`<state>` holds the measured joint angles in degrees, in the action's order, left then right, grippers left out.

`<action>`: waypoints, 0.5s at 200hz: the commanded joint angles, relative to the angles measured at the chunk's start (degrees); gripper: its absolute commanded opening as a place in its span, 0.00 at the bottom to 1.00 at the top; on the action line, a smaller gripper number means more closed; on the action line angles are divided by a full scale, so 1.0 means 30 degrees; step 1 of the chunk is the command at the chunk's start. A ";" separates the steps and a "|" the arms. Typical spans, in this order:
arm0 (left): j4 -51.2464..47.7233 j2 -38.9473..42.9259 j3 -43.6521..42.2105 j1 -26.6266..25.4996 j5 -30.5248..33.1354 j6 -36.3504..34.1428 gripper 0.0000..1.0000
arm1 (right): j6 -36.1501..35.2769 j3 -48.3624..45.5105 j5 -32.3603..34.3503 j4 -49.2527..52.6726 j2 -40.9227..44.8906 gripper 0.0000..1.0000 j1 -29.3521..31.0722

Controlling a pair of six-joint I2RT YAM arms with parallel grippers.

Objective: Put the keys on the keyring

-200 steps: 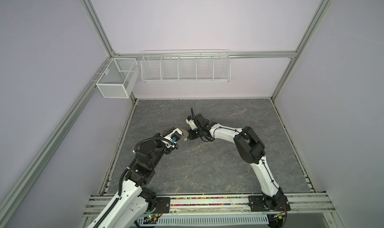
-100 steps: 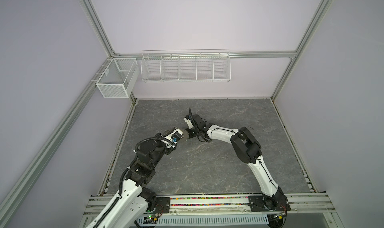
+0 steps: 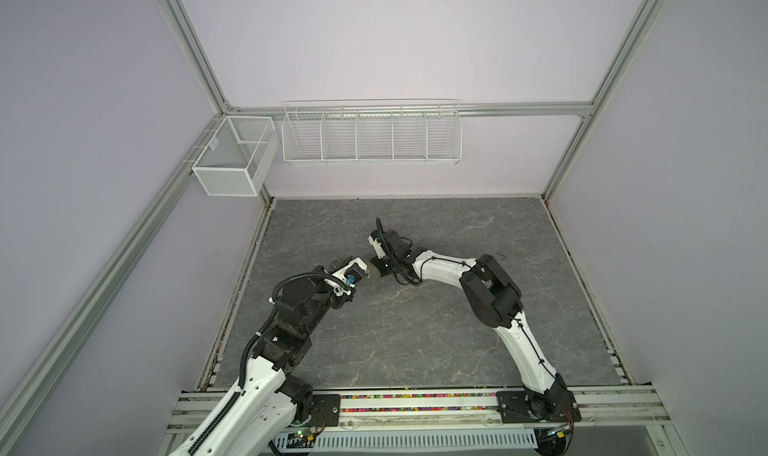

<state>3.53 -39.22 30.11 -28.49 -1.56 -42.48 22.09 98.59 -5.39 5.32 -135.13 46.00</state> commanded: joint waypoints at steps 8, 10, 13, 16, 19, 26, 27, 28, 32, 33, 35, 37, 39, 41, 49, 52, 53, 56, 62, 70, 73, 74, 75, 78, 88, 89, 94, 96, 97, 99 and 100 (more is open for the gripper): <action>0.0289 0.0099 0.0775 0.0122 -0.0383 0.0185 0.00 | -0.1543 -0.1227 -0.0179 0.1006 0.1612 0.07 0.0372; 0.0288 0.0096 0.0775 0.0122 -0.0401 0.0185 0.00 | -0.1674 -0.1245 -0.0251 0.1221 0.1681 0.07 0.0371; 0.0288 0.0107 0.0775 0.0122 -0.0411 0.0185 0.00 | -0.1846 -0.1286 -0.0306 0.1567 0.1790 0.07 0.0382; 0.0281 0.0097 0.0775 0.0122 -0.0398 0.0185 0.00 | -0.2003 -0.1369 -0.0327 0.1874 0.1888 0.07 0.0372; 0.0262 0.0096 0.0775 0.0122 -0.0425 0.0185 0.00 | -0.2129 -0.1463 -0.0418 0.2132 0.1995 0.07 0.0374; 0.0330 0.0109 0.0724 0.0122 -0.0495 0.0185 0.00 | -0.2396 -0.1801 -0.0631 0.2668 0.2250 0.07 0.0375; 0.0338 0.0102 0.0720 0.0122 -0.0514 0.0185 0.00 | -0.2433 -0.1863 -0.0663 0.2732 0.2304 0.07 0.0387; 0.0357 0.0099 0.0718 0.0122 -0.0539 0.0185 0.00 | -0.2480 -0.1923 -0.0708 0.2793 0.2360 0.07 0.0393; 0.0375 0.0099 0.0690 0.0122 -0.0598 0.0207 0.00 | -0.2650 -0.2291 -0.0847 0.2944 0.2558 0.07 0.0398; 0.0390 0.0098 0.0689 0.0122 -0.0610 0.0211 0.00 | -0.2677 -0.2386 -0.0873 0.2973 0.2634 0.07 0.0399; 0.0402 0.0074 0.0665 0.0122 -0.0655 0.0213 0.00 | -0.2756 -0.2604 -0.0893 0.3009 0.2764 0.07 0.0400; 0.0419 0.0076 0.0659 0.0122 -0.0696 0.0214 0.00 | -0.2841 -0.2834 -0.0898 0.3025 0.2899 0.07 0.0400; 0.0453 0.0054 0.0643 0.0122 -0.0743 0.0214 0.00 | -0.2907 -0.3053 -0.0899 0.3015 0.3043 0.07 0.0400; 0.0476 0.0041 0.0632 0.0122 -0.0776 0.0192 0.00 | -0.2982 -0.3276 -0.0899 0.3027 0.3210 0.07 0.0400; 0.0698 -0.0046 0.0531 0.0120 -0.0999 0.0134 0.00 | -0.3414 -0.4232 -0.1006 0.3031 0.3861 0.07 0.0429; 0.0794 -0.0091 0.0513 0.0122 -0.1075 0.0102 0.00 | -0.3617 -0.4557 -0.1015 0.3045 0.4164 0.07 0.0451; 0.0819 -0.0100 0.0498 0.0122 -0.1112 0.0099 0.00 | -0.3658 -0.4705 -0.1001 0.3053 0.4243 0.07 0.0455; 0.0911 -0.0123 0.0473 0.0122 -0.1192 0.0097 0.00 | -0.3893 -0.5085 -0.0927 0.3059 0.4480 0.07 0.0458; 0.1051 -0.0164 0.0438 0.0122 -0.1348 0.0147 0.00 | -0.4302 -0.5795 -0.0714 0.3116 0.5114 0.07 0.0514; 0.1284 -0.0217 0.0380 0.0122 -0.1490 0.0256 0.00 | -0.5035 -0.6616 -0.0785 0.3309 0.5815 0.07 0.0517; 0.1347 -0.0251 0.0366 0.0122 -0.1540 0.0271 0.00 | -0.5398 -0.6887 -0.0808 0.3421 0.6068 0.07 0.0517; 0.1374 -0.0268 0.0365 0.0122 -0.1549 0.0272 0.00 | -0.5530 -0.6969 -0.0810 0.3460 0.6132 0.07 0.0517; 0.1388 -0.0277 0.0365 0.0122 -0.1569 0.0272 0.00 | -0.5655 -0.7054 -0.0796 0.3509 0.6208 0.07 0.0532; 0.1436 -0.0303 0.0364 0.0122 -0.1626 0.0273 0.00 | -0.5955 -0.7275 -0.0747 0.3654 0.6424 0.07 0.0566; 0.1587 -0.0390 0.0336 0.0122 -0.1705 0.0300 0.00 | -0.7321 -0.7836 -0.0792 0.4307 0.7001 0.07 0.0634; 0.1597 -0.0411 0.0335 0.0122 -0.1705 0.0301 0.00 | -0.7385 -0.7883 -0.0846 0.4386 0.7053 0.07 0.0634; 0.1668 -0.0455 0.0307 0.0122 -0.1761 0.0302 0.00 | -0.8187 -0.8073 -0.1028 0.4749 0.7275 0.07 0.0634; 0.1688 -0.0474 0.0306 0.0122 -0.1771 0.0302 0.00 | -0.8425 -0.8120 -0.1071 0.4881 0.7337 0.07 0.0634; 0.1706 -0.0468 0.0306 0.0122 -0.1797 0.0302 0.00 | -0.8582 -0.8157 -0.1073 0.4967 0.7382 0.07 0.0634; 0.1734 -0.0492 0.0306 0.0122 -0.1816 0.0324 0.00 | -0.8824 -0.8221 -0.1075 0.5111 0.7452 0.07 0.0649; 0.1729 -0.0506 0.0291 0.0122 -0.1820 0.0328 0.00 | -0.8928 -0.8252 -0.1075 0.5170 0.7483 0.07 0.0656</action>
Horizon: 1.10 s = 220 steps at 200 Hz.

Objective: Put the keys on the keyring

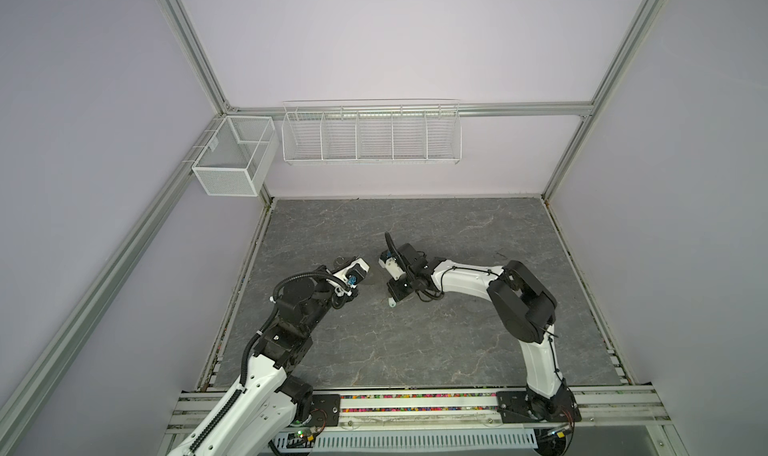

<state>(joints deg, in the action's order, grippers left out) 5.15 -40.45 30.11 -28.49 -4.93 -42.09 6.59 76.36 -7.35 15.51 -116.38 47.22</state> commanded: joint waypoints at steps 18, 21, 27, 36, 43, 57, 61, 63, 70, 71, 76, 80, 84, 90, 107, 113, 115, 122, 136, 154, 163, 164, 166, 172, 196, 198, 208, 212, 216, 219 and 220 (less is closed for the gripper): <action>0.1429 -0.0360 0.0193 0.0122 -0.0667 0.0287 0.00 | -0.4913 -0.1385 -0.0383 0.2390 0.1566 0.07 0.0247; 0.1482 -0.0373 0.0163 0.0122 -0.0645 0.0303 0.00 | -0.4920 -0.1460 -0.0349 0.2375 0.1583 0.07 0.0254; 0.1653 -0.0404 0.0112 0.0122 -0.0671 0.0358 0.00 | -0.4921 -0.1565 -0.0357 0.2340 0.1614 0.07 0.0205; 0.1906 -0.0451 -0.0005 0.0122 -0.0744 0.0512 0.00 | -0.4823 -0.1661 -0.0332 0.2166 0.1615 0.09 0.0213; 0.2050 -0.0434 -0.0058 0.0122 -0.0785 0.0581 0.00 | -0.4671 -0.1692 -0.0428 0.1964 0.1571 0.13 0.0201; 0.2200 -0.0382 -0.0177 0.0122 -0.0847 0.0668 0.00 | -0.4350 -0.1801 -0.0584 0.1441 0.1527 0.24 0.0197; 0.2209 -0.0381 -0.0169 0.0122 -0.0845 0.0697 0.00 | -0.4287 -0.1831 -0.0712 0.1327 0.1549 0.25 0.0204; 0.2232 -0.0362 -0.0208 0.0122 -0.0869 0.0698 0.00 | -0.4265 -0.1837 -0.0756 0.1274 0.1554 0.27 0.0199; 0.2255 -0.0350 -0.0221 0.0122 -0.0891 0.0701 0.00 | -0.4143 -0.1932 -0.0774 0.1006 0.1678 0.30 0.0197; 0.2247 -0.0333 -0.0207 0.0122 -0.0899 0.0700 0.00 | -0.4107 -0.1959 -0.0787 0.0950 0.1719 0.31 0.0197; 0.2240 -0.0284 -0.0199 0.0122 -0.0920 0.0698 0.00 | -0.3978 -0.2103 -0.0848 0.0726 0.1878 0.33 0.0170; 0.2250 -0.0240 -0.0218 0.0122 -0.0934 0.0698 0.00 | -0.3956 -0.2220 -0.1038 0.0559 0.2060 0.34 0.0146; 0.2267 -0.0233 -0.0210 0.0122 -0.0931 0.0698 0.00 | -0.3969 -0.2401 -0.1231 0.0380 0.2289 0.36 0.0142; 0.2247 -0.0159 -0.0189 0.0122 -0.0935 0.0706 0.00 | -0.3872 -0.2745 -0.1232 -0.0031 0.2662 0.37 0.0094; 0.2160 -0.0024 -0.0189 0.0122 -0.0891 0.0640 0.00 | -0.3408 -0.3740 -0.1448 -0.0886 0.3742 0.38 -0.0173; 0.2142 0.0006 -0.0212 0.0122 -0.0877 0.0647 0.00 | -0.3182 -0.4073 -0.1369 -0.1089 0.4083 0.38 -0.0273; 0.2120 0.0027 -0.0219 0.0122 -0.0877 0.0642 0.00 | -0.3124 -0.4170 -0.1338 -0.1154 0.4195 0.38 -0.0309; 0.2066 0.0062 -0.0219 0.0122 -0.0877 0.0640 0.00 | -0.2956 -0.4416 -0.1355 -0.1239 0.4495 0.38 -0.0438; 0.2021 0.0050 -0.0221 0.0122 -0.0928 0.0640 0.00 | -0.2789 -0.4499 -0.1508 -0.0916 0.4777 0.37 -0.0703; 0.2057 -0.0059 -0.0215 0.0122 -0.1037 0.0640 0.00 | -0.2451 -0.4173 -0.1931 -0.0349 0.4786 0.35 -0.0980; 0.2084 -0.0111 -0.0214 0.0122 -0.1096 0.0640 0.00 | -0.2218 -0.3928 -0.2324 -0.0048 0.4630 0.34 -0.1103; 0.2088 -0.0126 -0.0218 0.0122 -0.1103 0.0640 0.00 | -0.2207 -0.3894 -0.2368 -0.0016 0.4617 0.34 -0.1112; 0.2070 -0.0130 -0.0221 0.0122 -0.1109 0.0640 0.00 | -0.2163 -0.3832 -0.2452 0.0067 0.4577 0.34 -0.1119; 0.2084 -0.0130 -0.0234 0.0115 -0.1111 0.0640 0.00 | -0.1992 -0.3634 -0.2590 0.0286 0.4398 0.32 -0.1132; 0.2035 -0.0086 -0.0276 0.0122 -0.1140 0.0640 0.00 | -0.1223 -0.2878 -0.3223 0.0915 0.3568 0.30 -0.1164; 0.2034 -0.0091 -0.0272 0.0122 -0.1140 0.0640 0.00 | -0.1147 -0.2831 -0.3244 0.0944 0.3473 0.30 -0.1176; 0.2045 -0.0107 -0.0274 0.0122 -0.1140 0.0640 0.00 | -0.0791 -0.2575 -0.3306 0.1161 0.3127 0.28 -0.1187; 0.2031 -0.0102 -0.0283 0.0122 -0.1140 0.0640 0.00 | -0.0638 -0.2480 -0.3315 0.1236 0.2993 0.28 -0.1181; 0.2034 -0.0106 -0.0295 0.0122 -0.1155 0.0665 0.00 | -0.0460 -0.2392 -0.3320 0.1314 0.2875 0.28 -0.1180; 0.2034 -0.0129 -0.0289 0.0122 -0.1168 0.0669 0.00 | -0.0357 -0.2322 -0.3334 0.1350 0.2794 0.27 -0.1180; 0.2034 -0.0135 -0.0299 0.0122 -0.1169 0.0669 0.00 | -0.0325 -0.2300 -0.3356 0.1372 0.2761 0.27 -0.1180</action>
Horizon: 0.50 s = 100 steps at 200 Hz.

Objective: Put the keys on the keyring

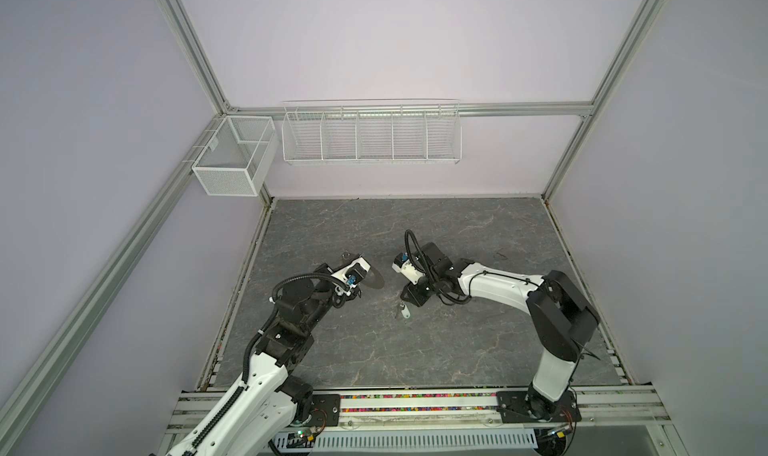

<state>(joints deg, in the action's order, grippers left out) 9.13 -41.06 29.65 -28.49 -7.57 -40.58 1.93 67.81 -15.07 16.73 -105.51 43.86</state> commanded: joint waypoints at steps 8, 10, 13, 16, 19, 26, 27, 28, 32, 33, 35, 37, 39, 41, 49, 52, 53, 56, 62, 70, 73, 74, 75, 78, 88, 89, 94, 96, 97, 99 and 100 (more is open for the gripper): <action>0.0721 0.0061 -0.0138 0.0122 -0.0302 0.0152 0.00 | 0.1390 0.0826 -0.0886 0.1216 -0.1124 0.27 -0.0058; 0.0712 0.0055 -0.0152 0.0122 -0.0306 0.0163 0.00 | 0.1439 0.0912 -0.0892 0.1299 -0.1192 0.27 -0.0058; 0.0716 0.0040 -0.0156 0.0122 -0.0316 0.0166 0.00 | 0.1520 0.1030 -0.0898 0.1438 -0.1300 0.27 -0.0058; 0.0724 0.0013 -0.0134 0.0122 -0.0313 0.0166 0.00 | 0.1574 0.1166 -0.0928 0.1599 -0.1431 0.27 -0.0058; 0.0732 0.0009 -0.0128 0.0122 -0.0317 0.0166 0.00 | 0.1606 0.1318 -0.0961 0.1798 -0.1543 0.26 -0.0051; 0.0758 -0.0042 -0.0136 0.0122 -0.0347 0.0166 0.00 | 0.1639 0.1696 -0.0949 0.2302 -0.1828 0.26 -0.0054; 0.0748 -0.0048 -0.0131 0.0122 -0.0347 0.0166 0.00 | 0.1640 0.1748 -0.0937 0.2362 -0.1873 0.26 -0.0042; 0.0743 -0.0051 -0.0129 0.0122 -0.0347 0.0166 0.00 | 0.1655 0.1789 -0.0930 0.2391 -0.1896 0.26 -0.0050; 0.0763 -0.0072 -0.0127 0.0122 -0.0370 0.0165 0.00 | 0.1683 0.1928 -0.0891 0.2619 -0.2034 0.26 -0.0043; 0.0765 -0.0078 -0.0113 0.0122 -0.0373 0.0151 0.00 | 0.1691 0.1952 -0.0878 0.2652 -0.2050 0.26 -0.0051; 0.0766 -0.0097 -0.0102 0.0122 -0.0375 0.0163 0.00 | 0.1690 0.1992 -0.0847 0.2720 -0.2098 0.26 -0.0056; 0.0767 -0.0094 -0.0106 0.0122 -0.0376 0.0165 0.00 | 0.1719 0.2039 -0.0846 0.2803 -0.2154 0.26 -0.0058; 0.0767 -0.0086 -0.0100 0.0122 -0.0376 0.0166 0.00 | 0.1719 0.2080 -0.0824 0.2883 -0.2197 0.26 -0.0043; 0.0774 -0.0106 -0.0120 0.0122 -0.0391 0.0166 0.00 | 0.1726 0.2127 -0.0789 0.2961 -0.2230 0.26 -0.0054; 0.0768 -0.0143 -0.0119 0.0122 -0.0405 0.0139 0.00 | 0.1835 0.2207 -0.0623 0.3100 -0.2368 0.25 -0.0060; 0.0782 -0.0142 -0.0119 0.0122 -0.0405 0.0137 0.00 | 0.1888 0.2225 -0.0542 0.3161 -0.2399 0.25 -0.0058; 0.0774 -0.0142 -0.0108 0.0122 -0.0420 0.0137 0.00 | 0.1896 0.2232 -0.0528 0.3172 -0.2408 0.25 -0.0058; 0.0775 -0.0164 -0.0125 0.0122 -0.0433 0.0137 0.00 | 0.1929 0.2254 -0.0493 0.3214 -0.2441 0.25 -0.0058; 0.0771 -0.0177 -0.0133 0.0122 -0.0434 0.0130 0.00 | 0.1962 0.2319 -0.0471 0.3267 -0.2524 0.24 -0.0051; 0.0767 -0.0200 -0.0131 0.0120 -0.0427 0.0137 0.00 | 0.1989 0.2426 -0.0461 0.3347 -0.2633 0.24 -0.0045; 0.0767 -0.0201 -0.0135 0.0122 -0.0434 0.0137 0.00 | 0.2028 0.2468 -0.0434 0.3405 -0.2696 0.23 -0.0056; 0.0767 -0.0201 -0.0131 0.0122 -0.0434 0.0137 0.00 | 0.2054 0.2501 -0.0415 0.3425 -0.2717 0.23 -0.0057; 0.0767 -0.0230 -0.0144 0.0122 -0.0434 0.0137 0.00 | 0.2067 0.2531 -0.0406 0.3436 -0.2743 0.23 -0.0072; 0.0770 -0.0230 -0.0140 0.0122 -0.0456 0.0137 0.00 | 0.2060 0.2606 -0.0383 0.3493 -0.2794 0.23 -0.0060; 0.0784 -0.0259 -0.0105 0.0122 -0.0464 0.0137 0.00 | 0.2053 0.2857 -0.0389 0.3736 -0.3012 0.21 -0.0045; 0.0775 -0.0259 -0.0116 0.0122 -0.0464 0.0137 0.00 | 0.2052 0.2885 -0.0407 0.3738 -0.3022 0.21 -0.0037; 0.0768 -0.0274 -0.0118 0.0122 -0.0464 0.0109 0.00 | 0.2040 0.2962 -0.0402 0.3845 -0.3102 0.20 -0.0049; 0.0796 -0.0285 -0.0110 0.0122 -0.0464 0.0108 0.00 | 0.2033 0.2992 -0.0398 0.3876 -0.3115 0.20 -0.0056; 0.0782 -0.0287 -0.0104 0.0122 -0.0464 0.0108 0.00 | 0.2042 0.2997 -0.0383 0.3881 -0.3117 0.20 -0.0057; 0.0800 -0.0288 -0.0121 0.0122 -0.0464 0.0130 0.00 | 0.2048 0.3001 -0.0371 0.3877 -0.3134 0.20 -0.0058; 0.0783 -0.0288 -0.0124 0.0122 -0.0464 0.0119 0.00 | 0.2049 0.3001 -0.0354 0.3881 -0.3141 0.20 -0.0058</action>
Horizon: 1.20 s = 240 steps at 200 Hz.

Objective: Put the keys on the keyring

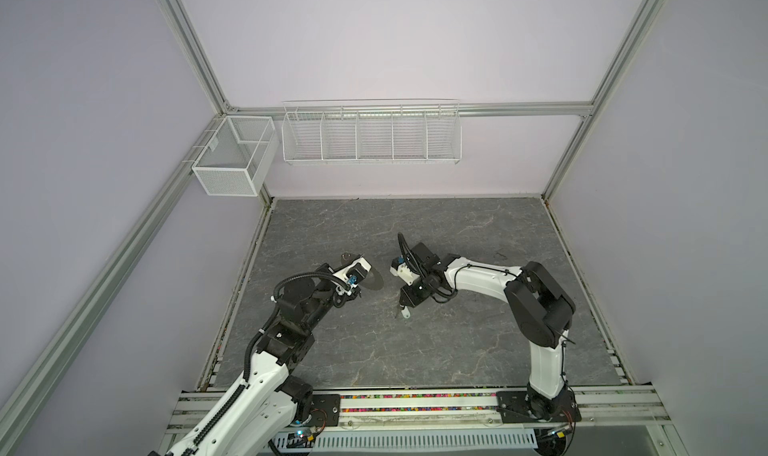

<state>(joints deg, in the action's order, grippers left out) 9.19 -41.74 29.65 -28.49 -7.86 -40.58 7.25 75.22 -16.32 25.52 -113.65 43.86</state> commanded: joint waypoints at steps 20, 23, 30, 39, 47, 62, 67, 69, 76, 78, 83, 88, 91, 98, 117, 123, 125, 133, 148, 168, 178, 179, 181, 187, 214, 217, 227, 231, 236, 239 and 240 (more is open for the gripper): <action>0.0760 -0.0034 -0.0152 0.0122 -0.0347 0.0115 0.00 | 0.0171 0.0677 0.0136 0.1098 -0.0481 0.17 -0.0058; 0.0747 -0.0037 -0.0152 0.0118 -0.0341 0.0123 0.00 | 0.0157 0.0678 0.0140 0.1087 -0.0469 0.16 -0.0058; 0.0745 -0.0033 -0.0159 0.0122 -0.0339 0.0115 0.00 | 0.0134 0.0729 0.0126 0.1091 -0.0496 0.15 -0.0058; 0.0747 -0.0033 -0.0158 0.0122 -0.0319 0.0137 0.00 | 0.0115 0.0842 0.0038 0.1148 -0.0595 0.14 -0.0054; 0.0764 -0.0033 -0.0215 0.0122 -0.0311 0.0137 0.00 | 0.0061 0.1019 -0.0067 0.1363 -0.0725 0.12 -0.0056; 0.0763 -0.0012 -0.0228 0.0122 -0.0310 0.0137 0.00 | 0.0024 0.1120 -0.0047 0.1438 -0.0773 0.08 -0.0011; 0.0764 -0.0004 -0.0237 0.0122 -0.0310 0.0137 0.00 | -0.0005 0.1078 -0.0068 0.1405 -0.0721 0.07 -0.0020; 0.0750 -0.0004 -0.0228 0.0122 -0.0310 0.0137 0.00 | -0.0011 0.1049 -0.0054 0.1369 -0.0685 0.07 -0.0027; 0.0775 0.0023 -0.0229 0.0122 -0.0311 0.0137 0.00 | -0.0009 0.0883 -0.0041 0.1176 -0.0525 0.07 -0.0029; 0.0796 0.0025 -0.0219 0.0122 -0.0311 0.0137 0.00 | -0.0027 0.0825 -0.0033 0.1085 -0.0445 0.07 -0.0029; 0.0776 0.0025 -0.0221 0.0122 -0.0311 0.0137 0.00 | -0.0017 0.0657 -0.0036 0.0860 -0.0267 0.07 -0.0044; 0.0792 0.0025 -0.0225 0.0122 -0.0310 0.0137 0.00 | -0.0041 0.0427 -0.0058 0.0547 -0.0051 0.07 -0.0030; 0.0798 0.0025 -0.0242 0.0122 -0.0310 0.0137 0.00 | -0.0020 0.0266 -0.0082 0.0334 0.0071 0.07 -0.0022; 0.0804 0.0054 -0.0227 0.0122 -0.0310 0.0152 0.00 | -0.0054 -0.0044 -0.0113 -0.0105 0.0322 0.07 -0.0013; 0.0859 0.0080 -0.0246 0.0122 -0.0383 0.0181 0.00 | -0.0174 -0.0840 -0.0264 -0.1214 0.0881 0.07 -0.0007; 0.0862 0.0081 -0.0299 0.0122 -0.0398 0.0195 0.00 | -0.0192 -0.1267 -0.0296 -0.1742 0.1134 0.07 0.0026; 0.0869 0.0083 -0.0287 0.0122 -0.0420 0.0196 0.00 | -0.0182 -0.1412 -0.0294 -0.1915 0.1222 0.07 0.0036; 0.0881 0.0097 -0.0274 0.0122 -0.0486 0.0196 0.00 | -0.0229 -0.1950 -0.0448 -0.2595 0.1573 0.07 0.0059; 0.0810 0.0188 -0.0276 0.0122 -0.0544 0.0196 0.00 | -0.0459 -0.2452 -0.0491 -0.2992 0.2055 0.07 0.0116; 0.0726 0.0364 -0.0304 0.0122 -0.0655 0.0254 0.00 | -0.0684 -0.2006 -0.0191 -0.1719 0.2143 0.07 0.0128; 0.0670 0.0423 -0.0304 0.0122 -0.0746 0.0280 0.00 | -0.0828 -0.1540 -0.0099 -0.0810 0.2085 0.07 0.0153; 0.0678 0.0415 -0.0304 0.0122 -0.0748 0.0282 0.00 | -0.0845 -0.1486 -0.0099 -0.0703 0.2068 0.07 0.0150; 0.0670 0.0438 -0.0310 0.0122 -0.0771 0.0283 0.00 | -0.0865 -0.1386 -0.0098 -0.0513 0.2056 0.07 0.0162; 0.0649 0.0437 -0.0307 0.0122 -0.0833 0.0274 0.00 | -0.0892 -0.1079 -0.0098 0.0028 0.1959 0.07 0.0160; 0.0614 0.0513 -0.0355 0.0122 -0.1012 0.0446 0.00 | -0.1172 0.0627 -0.0435 0.3180 0.0878 0.07 0.0166; 0.0615 0.0518 -0.0339 0.0122 -0.1054 0.0472 0.00 | -0.1216 0.0829 -0.0411 0.3524 0.0733 0.07 0.0182; 0.0617 0.0523 -0.0352 0.0107 -0.1143 0.0501 0.00 | -0.1266 0.1279 -0.0160 0.4351 0.0424 0.07 0.0248; 0.0622 0.0545 -0.0376 0.0121 -0.1185 0.0517 0.00 | -0.1280 0.1295 -0.0040 0.4372 0.0410 0.07 0.0263; 0.0604 0.0539 -0.0384 0.0121 -0.1232 0.0540 0.00 | -0.1278 0.1190 0.0109 0.4230 0.0494 0.08 0.0293; 0.0606 0.0551 -0.0383 0.0122 -0.1246 0.0546 0.00 | -0.1295 0.1028 0.0173 0.4021 0.0572 0.10 0.0293; 0.0617 0.0566 -0.0372 0.0122 -0.1247 0.0547 0.00 | -0.1269 0.0970 0.0184 0.3954 0.0623 0.10 0.0293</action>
<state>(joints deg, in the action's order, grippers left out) 9.15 -40.91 28.82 -28.49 -10.04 -39.62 5.06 78.06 -16.49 31.20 -110.45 44.10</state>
